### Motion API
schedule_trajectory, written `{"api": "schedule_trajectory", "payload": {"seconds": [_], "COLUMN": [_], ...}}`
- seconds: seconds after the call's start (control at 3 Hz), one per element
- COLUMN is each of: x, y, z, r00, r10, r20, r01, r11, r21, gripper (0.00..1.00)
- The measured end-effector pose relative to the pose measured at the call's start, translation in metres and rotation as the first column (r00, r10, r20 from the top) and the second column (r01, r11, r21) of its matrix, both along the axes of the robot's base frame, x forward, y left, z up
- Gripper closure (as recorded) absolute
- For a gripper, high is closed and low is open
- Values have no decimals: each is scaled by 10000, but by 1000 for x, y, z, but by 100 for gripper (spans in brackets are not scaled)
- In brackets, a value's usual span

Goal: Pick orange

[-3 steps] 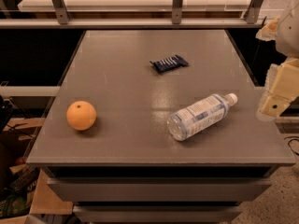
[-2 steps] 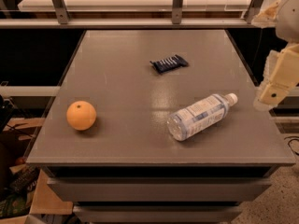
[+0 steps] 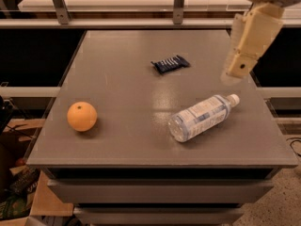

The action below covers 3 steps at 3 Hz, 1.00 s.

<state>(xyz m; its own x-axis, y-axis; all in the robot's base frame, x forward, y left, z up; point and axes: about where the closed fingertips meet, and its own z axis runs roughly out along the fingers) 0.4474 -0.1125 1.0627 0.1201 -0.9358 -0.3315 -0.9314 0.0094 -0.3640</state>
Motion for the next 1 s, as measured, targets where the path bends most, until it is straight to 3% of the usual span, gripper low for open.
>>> {"api": "schedule_trajectory", "payload": {"seconds": [0.67,1.0], "x": [-2,3], "y": [-7,8], "z": [9,-13], "r00": [10000,9966], "r10": [-70,634], "r20": [11,-516], "r01": [70,-606], "r11": [9996,9966], "r21": [269,553], "gripper": [0,0]}}
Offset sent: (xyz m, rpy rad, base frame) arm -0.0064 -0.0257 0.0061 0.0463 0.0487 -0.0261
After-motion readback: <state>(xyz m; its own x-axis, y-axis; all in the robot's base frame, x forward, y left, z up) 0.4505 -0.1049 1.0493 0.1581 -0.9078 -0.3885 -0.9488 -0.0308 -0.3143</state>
